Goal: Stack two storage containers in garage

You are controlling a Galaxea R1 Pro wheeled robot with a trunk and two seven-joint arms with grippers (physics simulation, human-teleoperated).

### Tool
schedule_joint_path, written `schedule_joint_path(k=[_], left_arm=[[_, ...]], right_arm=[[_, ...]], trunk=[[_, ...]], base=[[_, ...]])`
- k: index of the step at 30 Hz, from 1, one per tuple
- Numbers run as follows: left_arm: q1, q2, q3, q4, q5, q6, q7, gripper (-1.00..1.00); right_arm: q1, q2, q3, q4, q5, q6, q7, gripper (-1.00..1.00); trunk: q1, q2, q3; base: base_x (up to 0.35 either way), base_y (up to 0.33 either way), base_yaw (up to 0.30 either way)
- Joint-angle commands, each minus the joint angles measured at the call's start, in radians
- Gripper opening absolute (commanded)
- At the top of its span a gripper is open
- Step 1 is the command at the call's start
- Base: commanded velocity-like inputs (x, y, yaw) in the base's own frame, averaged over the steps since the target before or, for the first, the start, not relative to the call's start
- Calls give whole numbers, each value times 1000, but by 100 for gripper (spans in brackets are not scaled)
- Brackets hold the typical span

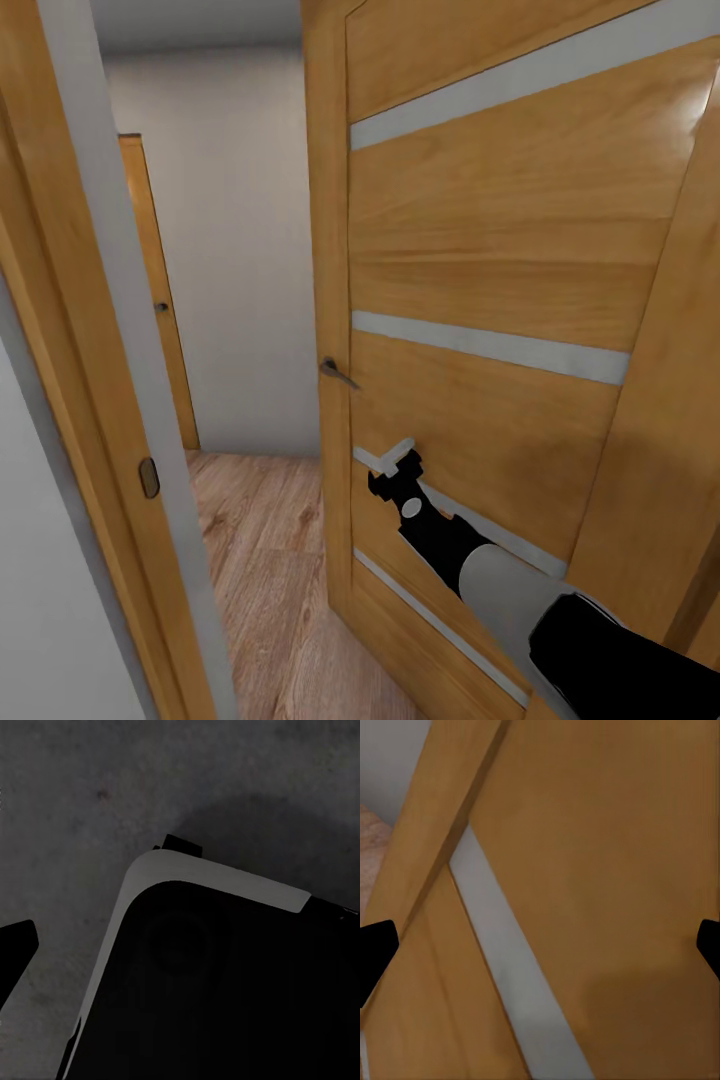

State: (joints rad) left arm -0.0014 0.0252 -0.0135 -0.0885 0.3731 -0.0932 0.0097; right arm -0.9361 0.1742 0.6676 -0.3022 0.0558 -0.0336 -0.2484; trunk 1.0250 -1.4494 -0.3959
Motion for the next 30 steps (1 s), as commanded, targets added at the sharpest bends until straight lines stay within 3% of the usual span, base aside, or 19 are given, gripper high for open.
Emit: schedule_joint_path(k=[1,10,30], left_arm=[[0,0,-2,-1,4,-2,1,100],[0,0,-1,-1,4,-3,1,100],[0,4,3,-2,4,-3,1,100]], right_arm=[[-1,0,2,0,5,-2,-9,100],[0,0,-3,-7,1,-54,-14,100],[11,0,5,11,0,-21,0,100]], trunk=[[0,-1,-1],[0,-1,-1],[0,-1,-1]], base=[[0,0,0],[0,0,0],[0,0,0]])
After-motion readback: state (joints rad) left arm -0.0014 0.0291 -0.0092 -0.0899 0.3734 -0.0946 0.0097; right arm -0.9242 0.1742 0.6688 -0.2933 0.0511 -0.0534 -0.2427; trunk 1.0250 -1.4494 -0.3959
